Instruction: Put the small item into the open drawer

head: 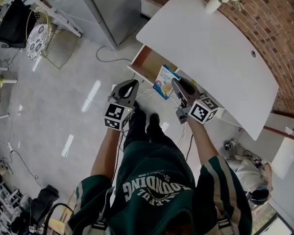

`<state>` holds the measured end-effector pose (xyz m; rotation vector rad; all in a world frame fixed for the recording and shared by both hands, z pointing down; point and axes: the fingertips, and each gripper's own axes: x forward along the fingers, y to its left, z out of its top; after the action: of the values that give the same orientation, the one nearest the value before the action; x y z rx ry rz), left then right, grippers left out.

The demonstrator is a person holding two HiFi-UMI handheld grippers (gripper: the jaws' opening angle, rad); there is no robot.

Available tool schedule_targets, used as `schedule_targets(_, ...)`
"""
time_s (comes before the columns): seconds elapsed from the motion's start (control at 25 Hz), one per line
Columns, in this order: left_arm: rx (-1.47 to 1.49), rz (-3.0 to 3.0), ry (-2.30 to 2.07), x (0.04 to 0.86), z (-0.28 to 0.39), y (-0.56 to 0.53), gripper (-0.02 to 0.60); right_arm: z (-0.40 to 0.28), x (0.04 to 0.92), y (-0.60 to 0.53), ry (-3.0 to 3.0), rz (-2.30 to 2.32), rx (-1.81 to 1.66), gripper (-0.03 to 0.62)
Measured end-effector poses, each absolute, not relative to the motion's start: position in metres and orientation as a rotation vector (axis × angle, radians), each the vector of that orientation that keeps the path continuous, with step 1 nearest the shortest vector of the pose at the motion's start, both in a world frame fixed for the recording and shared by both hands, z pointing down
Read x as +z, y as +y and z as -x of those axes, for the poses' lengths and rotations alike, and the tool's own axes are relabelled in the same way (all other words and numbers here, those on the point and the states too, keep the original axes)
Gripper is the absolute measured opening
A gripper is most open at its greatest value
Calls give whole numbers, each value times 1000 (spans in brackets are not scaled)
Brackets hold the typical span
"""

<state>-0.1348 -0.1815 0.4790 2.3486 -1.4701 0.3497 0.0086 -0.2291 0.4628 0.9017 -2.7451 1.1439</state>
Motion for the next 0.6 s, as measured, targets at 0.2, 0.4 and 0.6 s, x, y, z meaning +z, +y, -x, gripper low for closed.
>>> schedule_targets(0.2,349,-2338,-1465,491,139,-188,20,-4,478,-238,-2721,-905,1134,112)
schedule_targets(0.4,349,-2338,-1466,498,138,-189,20,-3,488,-240,-2697,-941,1141,110)
schedule_targets(0.6,351,-2329,-1457,511,145,-199,20,8,501,-255,-2695,-955,1090,111)
